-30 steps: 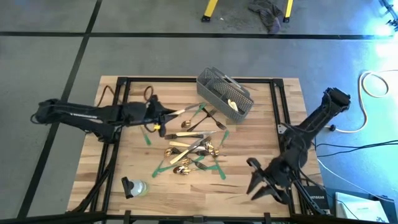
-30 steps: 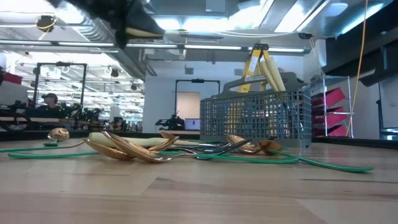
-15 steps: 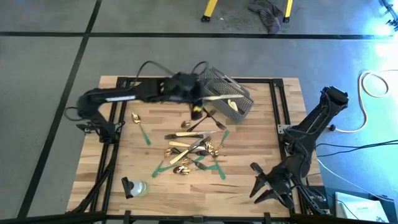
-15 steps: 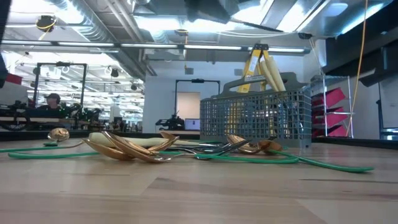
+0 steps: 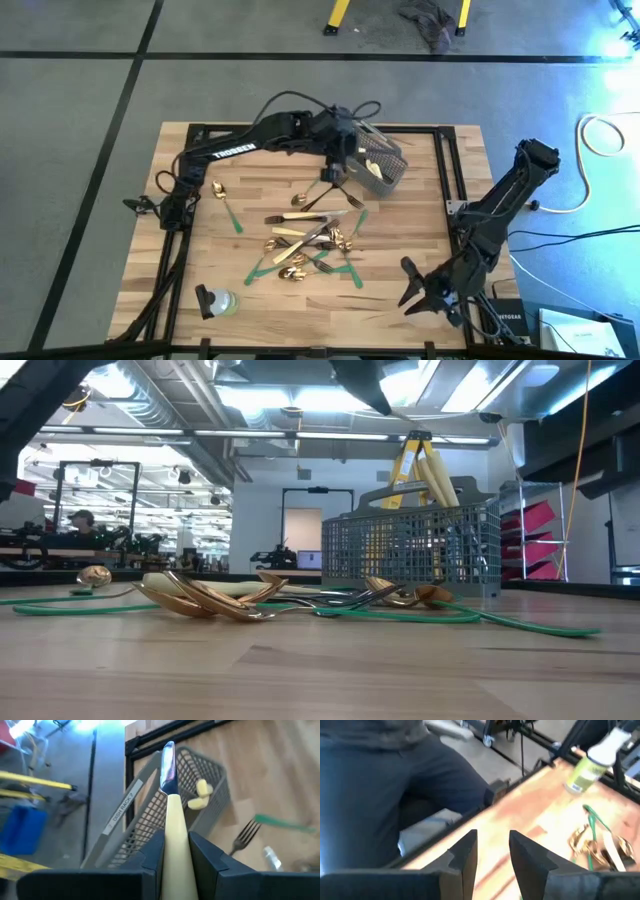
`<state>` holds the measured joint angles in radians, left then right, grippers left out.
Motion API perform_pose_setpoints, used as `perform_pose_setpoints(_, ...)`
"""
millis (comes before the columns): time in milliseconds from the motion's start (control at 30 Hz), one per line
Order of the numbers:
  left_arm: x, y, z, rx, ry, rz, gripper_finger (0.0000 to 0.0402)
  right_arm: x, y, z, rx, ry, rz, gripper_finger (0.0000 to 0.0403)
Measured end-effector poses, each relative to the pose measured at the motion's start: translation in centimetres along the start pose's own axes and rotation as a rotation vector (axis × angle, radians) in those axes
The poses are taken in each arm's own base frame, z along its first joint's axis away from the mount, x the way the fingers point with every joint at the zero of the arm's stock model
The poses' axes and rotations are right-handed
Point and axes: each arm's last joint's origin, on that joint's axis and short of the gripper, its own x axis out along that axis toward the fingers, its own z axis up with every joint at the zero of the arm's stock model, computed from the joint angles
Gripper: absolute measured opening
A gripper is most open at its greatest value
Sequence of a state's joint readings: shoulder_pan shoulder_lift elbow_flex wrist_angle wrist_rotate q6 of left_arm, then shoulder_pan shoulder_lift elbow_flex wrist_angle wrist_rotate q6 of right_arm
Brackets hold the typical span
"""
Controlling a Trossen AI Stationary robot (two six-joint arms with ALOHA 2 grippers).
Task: Sort silverware
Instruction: Put the yellow knife into the gray organizer
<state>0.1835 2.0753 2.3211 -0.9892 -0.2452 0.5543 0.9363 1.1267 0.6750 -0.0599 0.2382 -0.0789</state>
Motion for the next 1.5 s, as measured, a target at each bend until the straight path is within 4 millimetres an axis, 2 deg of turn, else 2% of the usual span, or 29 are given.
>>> perform_pose_setpoints(233,2.1,-1.4,0.5,0.211,0.047,0.035,0.0049,0.0,-0.1,-0.1,-0.003,0.015,-0.024,0.0097)
perform_pose_setpoints(400,1.7,-2.6,1.6,0.398,0.028,0.078,0.0049,0.0,-0.1,-0.1,-0.003,0.015,-0.024,0.0097)
perform_pose_setpoints(667,2.4,-3.8,1.8,0.607,0.076,0.078,0.0049,0.1,-0.1,-0.1,0.022,0.015,-0.024,0.0097)
perform_pose_setpoints(867,5.2,-4.9,1.6,0.714,0.120,0.075,0.0049,0.1,-0.1,-0.1,0.023,0.015,-0.024,0.0097)
perform_pose_setpoints(1000,7.2,-5.4,1.5,0.753,0.189,0.141,0.0049,0.1,0.0,-0.2,0.026,0.017,-0.024,0.0097)
perform_pose_setpoints(1100,7.9,-5.6,1.4,0.785,0.222,0.156,0.0049,0.4,0.0,-0.3,0.023,0.029,-0.022,0.0097)
perform_pose_setpoints(1500,7.8,-6.5,1.9,0.984,0.199,0.124,0.0049,1.3,0.3,-0.8,0.013,0.069,-0.009,0.0097)
